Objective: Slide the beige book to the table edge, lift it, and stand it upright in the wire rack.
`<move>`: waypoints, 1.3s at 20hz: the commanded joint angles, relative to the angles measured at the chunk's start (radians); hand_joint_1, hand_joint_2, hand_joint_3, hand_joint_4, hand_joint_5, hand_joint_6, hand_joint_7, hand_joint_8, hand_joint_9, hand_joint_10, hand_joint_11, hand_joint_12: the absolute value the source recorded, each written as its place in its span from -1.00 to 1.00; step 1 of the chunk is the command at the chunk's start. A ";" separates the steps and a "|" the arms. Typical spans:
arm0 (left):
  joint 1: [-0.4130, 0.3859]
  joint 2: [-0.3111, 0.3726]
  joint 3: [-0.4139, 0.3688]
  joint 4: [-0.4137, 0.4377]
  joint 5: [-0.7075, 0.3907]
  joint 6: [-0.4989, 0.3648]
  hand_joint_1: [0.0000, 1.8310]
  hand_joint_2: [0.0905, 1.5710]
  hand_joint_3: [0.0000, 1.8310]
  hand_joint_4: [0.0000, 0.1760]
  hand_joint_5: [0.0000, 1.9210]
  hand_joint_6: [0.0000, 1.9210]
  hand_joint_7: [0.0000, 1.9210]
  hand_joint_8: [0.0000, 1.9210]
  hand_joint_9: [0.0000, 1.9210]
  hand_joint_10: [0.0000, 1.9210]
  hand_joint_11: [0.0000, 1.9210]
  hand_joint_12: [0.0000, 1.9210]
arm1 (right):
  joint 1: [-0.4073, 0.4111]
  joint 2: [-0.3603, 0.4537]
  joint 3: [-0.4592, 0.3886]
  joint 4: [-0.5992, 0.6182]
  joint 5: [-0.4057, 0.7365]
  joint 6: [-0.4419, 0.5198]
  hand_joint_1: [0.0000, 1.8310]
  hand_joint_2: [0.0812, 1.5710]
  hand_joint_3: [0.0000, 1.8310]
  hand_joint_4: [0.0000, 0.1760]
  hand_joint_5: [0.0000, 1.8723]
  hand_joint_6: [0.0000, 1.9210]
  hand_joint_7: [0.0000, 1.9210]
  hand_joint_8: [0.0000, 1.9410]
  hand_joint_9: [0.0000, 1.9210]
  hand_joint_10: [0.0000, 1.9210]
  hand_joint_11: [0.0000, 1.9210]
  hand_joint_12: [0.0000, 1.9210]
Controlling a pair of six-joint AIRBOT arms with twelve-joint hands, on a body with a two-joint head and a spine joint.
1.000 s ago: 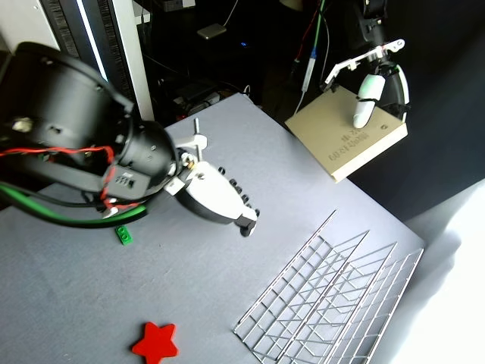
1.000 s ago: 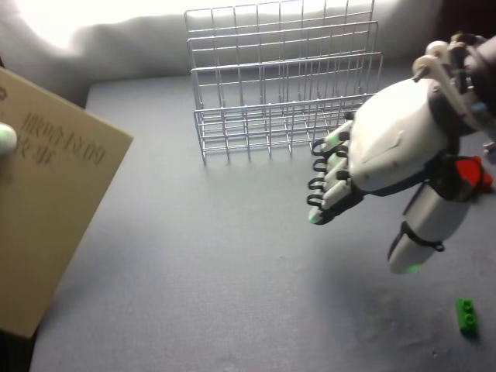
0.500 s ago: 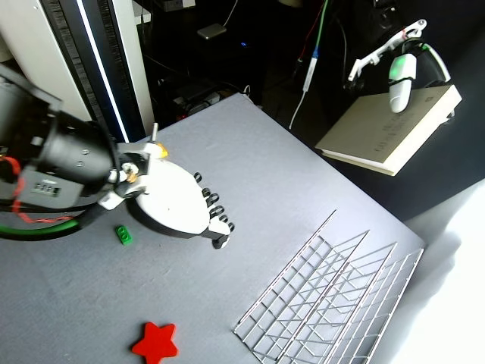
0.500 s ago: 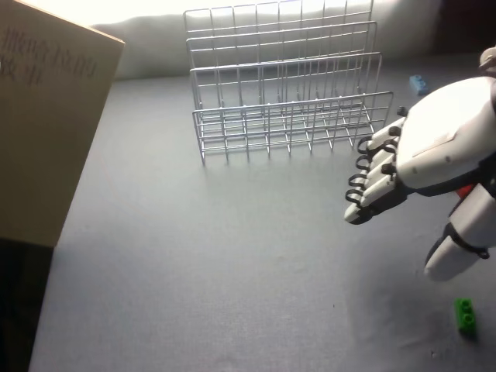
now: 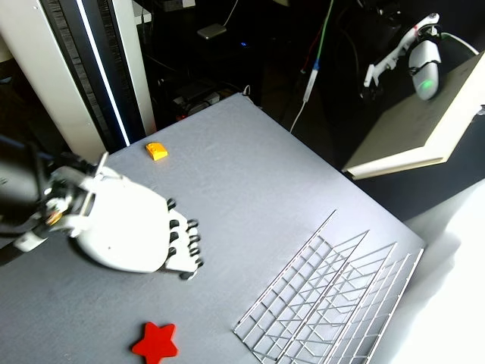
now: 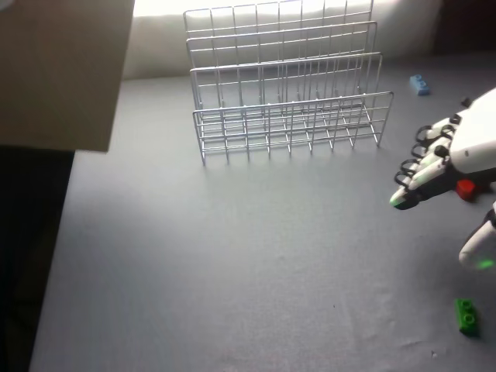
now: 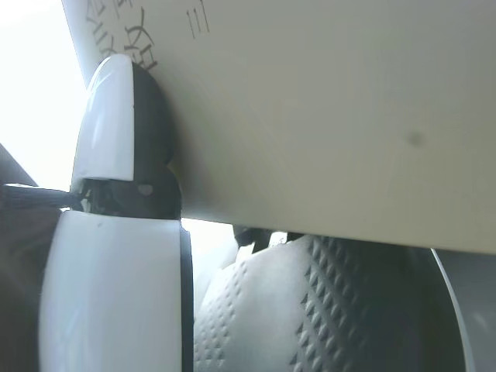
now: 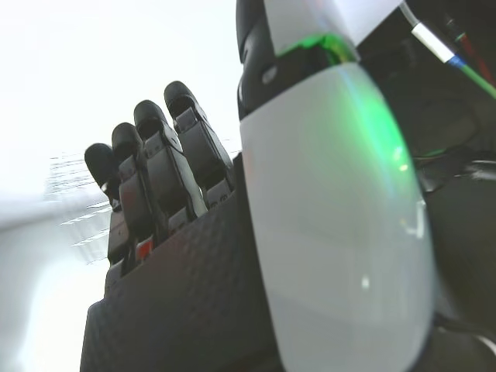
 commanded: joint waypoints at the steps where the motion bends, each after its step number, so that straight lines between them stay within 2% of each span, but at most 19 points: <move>1: -0.011 0.003 0.009 -0.031 -0.173 -0.016 0.62 0.51 -1.00 -1.00 -0.27 0.39 -0.33 0.36 -0.22 0.36 -0.28 0.67 | 0.000 0.015 -0.001 0.027 -0.071 0.022 -0.73 0.34 -1.00 -1.00 -0.76 -1.00 -0.76 -1.00 -0.76 -1.00 -1.00 -0.23; 3: -0.014 -0.007 0.003 -0.031 -0.222 -0.016 0.62 0.51 -1.00 -1.00 -0.27 0.39 -0.34 0.38 -0.20 0.33 -0.30 0.68 | -0.003 0.034 -0.001 0.027 -0.102 0.050 -0.76 0.34 -1.00 -1.00 -0.76 -1.00 -0.74 -1.00 -0.75 -1.00 -1.00 -0.20; 7: -0.028 -0.016 0.000 -0.030 -0.260 -0.017 0.62 0.50 -1.00 -1.00 -0.25 0.39 -0.33 0.35 -0.20 0.34 -0.32 0.68 | -0.012 0.051 -0.001 0.027 -0.138 0.116 -0.74 0.34 -1.00 -1.00 -0.77 -1.00 -0.77 -1.00 -0.77 -1.00 -1.00 -0.26; 8: -0.044 -0.023 0.004 -0.025 -0.266 -0.018 0.62 0.50 -1.00 -1.00 -0.25 0.37 -0.33 0.36 -0.18 0.36 -0.35 0.67 | -0.017 0.058 0.000 0.026 -0.153 0.141 -0.76 0.35 -1.00 -1.00 -0.76 -1.00 -0.75 -1.00 -0.76 -1.00 -1.00 -0.21; 11: -0.085 -0.036 0.005 -0.001 -0.265 -0.025 0.62 0.50 -1.00 -1.00 -0.25 0.37 -0.34 0.36 -0.17 0.33 -0.34 0.68 | -0.029 0.071 0.000 0.026 -0.181 0.175 -0.76 0.35 -1.00 -1.00 -0.75 -1.00 -0.74 -0.99 -0.75 -0.99 -1.00 -0.20; 14: -0.134 -0.061 0.000 0.024 -0.260 -0.032 0.61 0.51 -1.00 -1.00 -0.28 0.39 -0.34 0.36 -0.27 0.41 -0.25 0.66 | -0.029 0.090 0.000 0.026 -0.194 0.205 -0.74 0.35 -1.00 -1.00 -0.75 -1.00 -0.75 -1.00 -0.75 -1.00 -1.00 -0.23; 17: -0.163 -0.078 -0.010 0.026 -0.259 -0.033 0.61 0.52 -1.00 -1.00 -0.29 0.41 -0.35 0.39 -0.28 0.42 -0.26 0.65 | -0.029 0.102 0.000 0.026 -0.201 0.231 -0.76 0.35 -1.00 -1.00 -0.74 -1.00 -0.73 -1.00 -0.74 -1.00 -1.00 -0.22; 19: -0.170 -0.093 -0.021 0.026 -0.259 -0.033 0.62 0.50 -1.00 -1.00 -0.25 0.36 -0.33 0.36 -0.25 0.39 -0.25 0.62 | -0.027 0.111 0.000 0.026 -0.214 0.232 -0.76 0.35 -1.00 -1.00 -0.74 -1.00 -0.73 -1.00 -0.73 -1.00 -1.00 -0.22; 23: -0.178 -0.132 -0.022 0.026 -0.260 -0.033 0.62 0.50 -1.00 -1.00 -0.28 0.38 -0.30 0.33 -0.23 0.36 -0.26 0.66 | -0.025 0.122 0.000 0.026 -0.223 0.227 -0.72 0.33 -1.00 -1.00 -0.75 -1.00 -0.76 -1.00 -0.76 -1.00 -1.00 -0.21; 26: -0.192 -0.172 -0.009 0.026 -0.265 -0.033 0.62 0.50 -1.00 -1.00 -0.26 0.38 -0.29 0.30 -0.22 0.34 -0.27 0.67 | -0.024 0.126 0.000 0.026 -0.224 0.219 -0.71 0.34 -1.00 -1.00 -0.76 -1.00 -0.78 -1.00 -0.78 -1.00 -1.00 -0.28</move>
